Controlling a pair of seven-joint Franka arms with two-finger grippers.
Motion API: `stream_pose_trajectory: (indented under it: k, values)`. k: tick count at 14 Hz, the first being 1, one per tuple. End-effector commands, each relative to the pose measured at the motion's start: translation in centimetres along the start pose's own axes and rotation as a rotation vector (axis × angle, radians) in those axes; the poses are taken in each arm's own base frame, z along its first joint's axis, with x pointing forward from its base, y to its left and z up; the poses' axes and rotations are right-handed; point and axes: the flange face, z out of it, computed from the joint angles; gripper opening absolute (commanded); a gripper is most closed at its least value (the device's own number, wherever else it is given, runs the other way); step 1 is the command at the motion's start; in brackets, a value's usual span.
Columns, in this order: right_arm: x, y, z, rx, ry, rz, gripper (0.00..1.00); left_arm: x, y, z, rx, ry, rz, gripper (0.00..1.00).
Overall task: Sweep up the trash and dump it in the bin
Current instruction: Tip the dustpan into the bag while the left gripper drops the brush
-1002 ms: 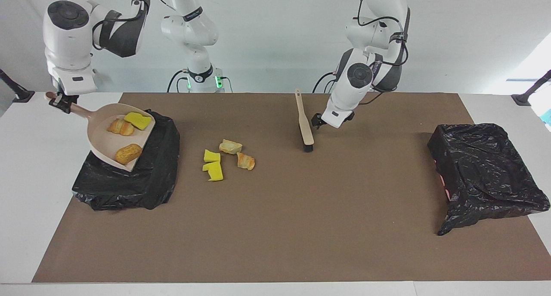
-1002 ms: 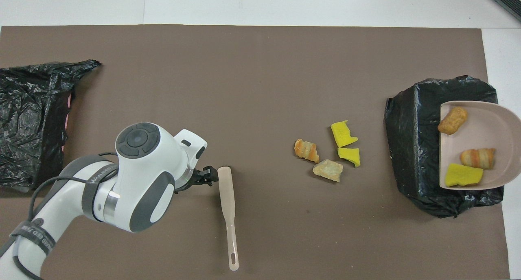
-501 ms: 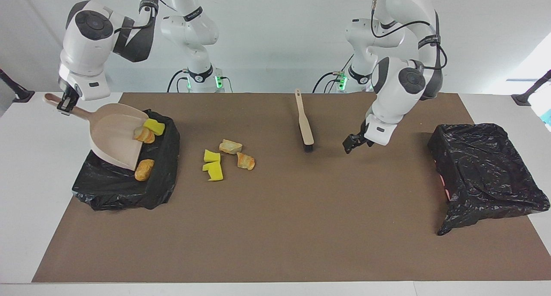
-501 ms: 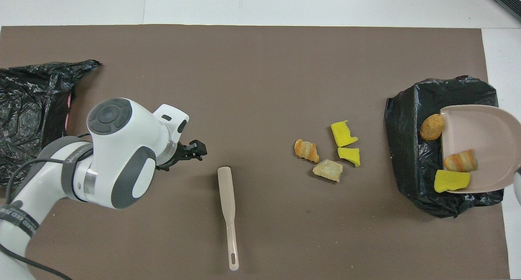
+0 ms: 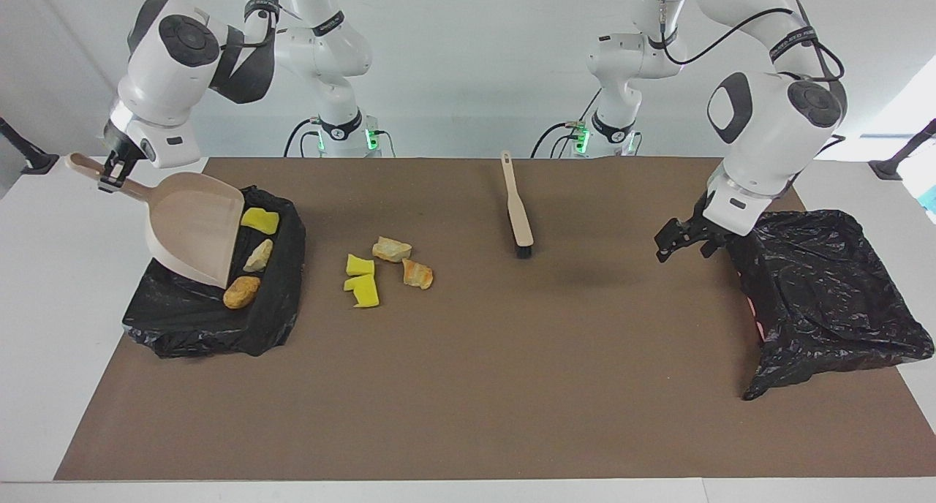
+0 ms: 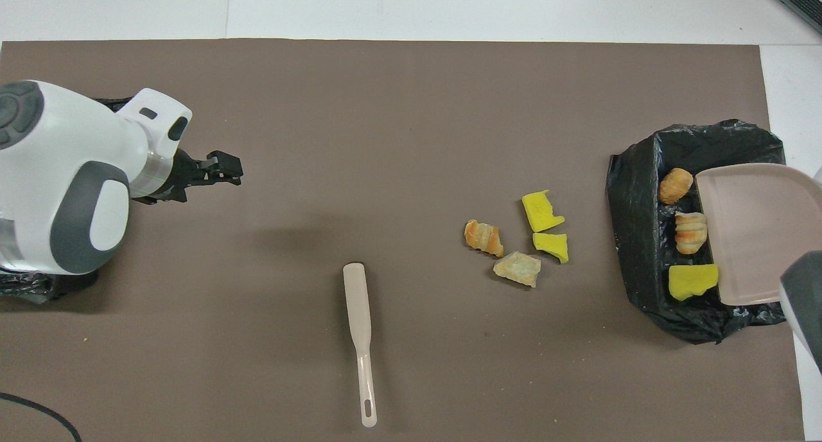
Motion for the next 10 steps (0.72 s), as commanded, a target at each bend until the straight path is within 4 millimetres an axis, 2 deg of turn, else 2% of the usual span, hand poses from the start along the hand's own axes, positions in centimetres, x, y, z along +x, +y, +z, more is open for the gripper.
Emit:
stream_pose_trajectory:
  k: [1,3,4,6,9,10]
  values:
    - [-1.5,-1.0,-3.7,0.014,-0.009,0.072,0.0,0.2,-3.0,-2.7,0.033,-0.017,0.09,1.0]
    - [-1.9,-1.7,-5.9,0.041,0.053,0.16,0.0,-0.1,-4.1,-4.0,0.038,-0.022,0.101,1.0]
    - [-1.4,-1.8,-7.2,0.055,0.1,0.215,0.0,-1.0,-4.2,-5.0,0.046,-0.038,0.099,1.0]
    - [0.4,-2.3,-9.1,0.082,0.18,0.355,0.0,-1.8,-3.3,-8.2,0.075,-0.019,0.125,1.0]
    - [5.1,-2.4,-12.3,0.136,0.354,0.599,0.0,-3.4,-2.9,-10.1,0.083,-0.017,0.145,1.0]
    - [7.2,-2.0,-13.4,0.154,0.379,0.686,0.0,-3.9,-2.8,-10.0,0.086,-0.028,0.148,1.0]
